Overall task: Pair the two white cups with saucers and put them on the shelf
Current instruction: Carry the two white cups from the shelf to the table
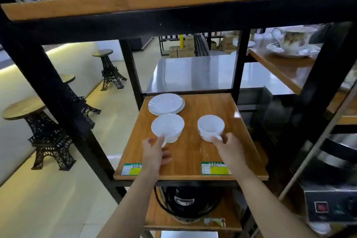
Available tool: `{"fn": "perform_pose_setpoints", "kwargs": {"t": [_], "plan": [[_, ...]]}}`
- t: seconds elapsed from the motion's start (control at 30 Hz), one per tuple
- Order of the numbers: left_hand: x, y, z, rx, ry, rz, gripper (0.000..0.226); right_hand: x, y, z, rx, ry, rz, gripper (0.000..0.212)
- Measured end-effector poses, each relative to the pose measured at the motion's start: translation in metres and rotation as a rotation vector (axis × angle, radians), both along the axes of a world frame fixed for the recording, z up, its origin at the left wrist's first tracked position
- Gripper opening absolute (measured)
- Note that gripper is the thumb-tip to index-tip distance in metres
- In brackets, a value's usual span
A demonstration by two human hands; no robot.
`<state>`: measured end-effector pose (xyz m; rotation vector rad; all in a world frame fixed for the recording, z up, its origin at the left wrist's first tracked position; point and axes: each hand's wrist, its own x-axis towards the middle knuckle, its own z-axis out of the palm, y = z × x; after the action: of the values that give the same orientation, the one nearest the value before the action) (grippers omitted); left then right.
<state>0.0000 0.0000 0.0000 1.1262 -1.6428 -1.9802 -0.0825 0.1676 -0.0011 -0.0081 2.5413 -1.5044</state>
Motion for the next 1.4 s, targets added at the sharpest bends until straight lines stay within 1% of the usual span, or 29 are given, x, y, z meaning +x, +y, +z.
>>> {"fn": "perform_pose_setpoints", "kwargs": {"t": [0.1,0.2,0.27,0.3,0.37,0.4,0.47,0.53,0.6,0.67,0.73,0.8,0.87,0.97,1.07,1.13,1.2,1.23,1.3,1.33,1.4], "plan": [[-0.006,0.002,0.008,0.093,-0.058,-0.038,0.037,-0.005,0.0,0.006,-0.139,-0.165,-0.018,0.036],[-0.008,0.002,0.011,0.195,-0.088,-0.036,0.03,-0.007,0.0,0.011,-0.283,-0.351,-0.038,0.032],[-0.008,0.0,0.015,0.26,-0.079,-0.021,0.024,-0.008,0.0,0.017,-0.311,-0.408,-0.042,0.03],[-0.008,0.0,0.018,0.29,-0.058,-0.022,0.026,-0.008,0.0,0.02,-0.317,-0.428,-0.028,0.031],[-0.009,-0.002,0.021,0.311,-0.029,-0.017,0.045,-0.01,0.002,0.024,-0.361,-0.465,0.0,0.036],[-0.01,-0.002,0.021,0.303,-0.018,-0.014,0.05,-0.011,0.003,0.025,-0.396,-0.475,0.012,0.042],[-0.013,-0.001,0.022,0.289,0.016,0.011,0.051,-0.011,0.003,0.03,-0.475,-0.507,0.019,0.056],[-0.013,-0.002,0.022,0.294,0.065,0.066,0.047,-0.007,0.001,0.035,-0.555,-0.539,-0.009,0.062],[-0.008,-0.001,0.021,0.296,0.107,0.098,0.043,-0.003,0.001,0.036,-0.567,-0.522,-0.031,0.063],[0.0,-0.001,0.02,0.277,0.128,0.099,0.042,0.007,0.002,0.034,-0.504,-0.456,-0.014,0.062],[0.011,-0.003,0.022,0.267,0.138,0.099,0.041,0.018,0.005,0.032,-0.49,-0.384,0.008,0.059],[0.024,-0.004,0.026,0.275,0.151,0.091,0.037,0.033,0.008,0.036,-0.535,-0.358,-0.003,0.056],[0.041,-0.001,0.032,0.243,0.154,0.073,0.034,0.049,0.013,0.041,-0.581,-0.337,-0.066,0.055],[0.07,0.005,0.04,0.161,0.166,0.032,0.039,0.075,0.023,0.043,-0.68,-0.287,-0.144,0.051],[0.099,0.012,0.044,0.134,0.178,-0.04,0.046,0.111,0.04,0.044,-0.741,-0.231,-0.219,0.048],[0.117,0.023,0.047,0.131,0.17,-0.103,0.041,0.138,0.056,0.042,-0.755,-0.203,-0.255,0.046],[0.132,0.037,0.046,0.111,0.148,-0.181,0.032,0.162,0.077,0.036,-0.777,-0.2,-0.314,0.038],[0.138,0.045,0.045,0.108,0.135,-0.22,0.034,0.174,0.088,0.035,-0.784,-0.204,-0.353,0.035],[0.145,0.066,0.046,0.109,0.102,-0.304,0.049,0.196,0.114,0.035,-0.784,-0.183,-0.45,0.041],[0.145,0.078,0.047,0.106,0.078,-0.344,0.052,0.206,0.128,0.037,-0.771,-0.156,-0.496,0.044],[0.145,0.107,0.048,0.115,0.053,-0.424,0.051,0.227,0.159,0.041,-0.758,-0.097,-0.573,0.043]]}}
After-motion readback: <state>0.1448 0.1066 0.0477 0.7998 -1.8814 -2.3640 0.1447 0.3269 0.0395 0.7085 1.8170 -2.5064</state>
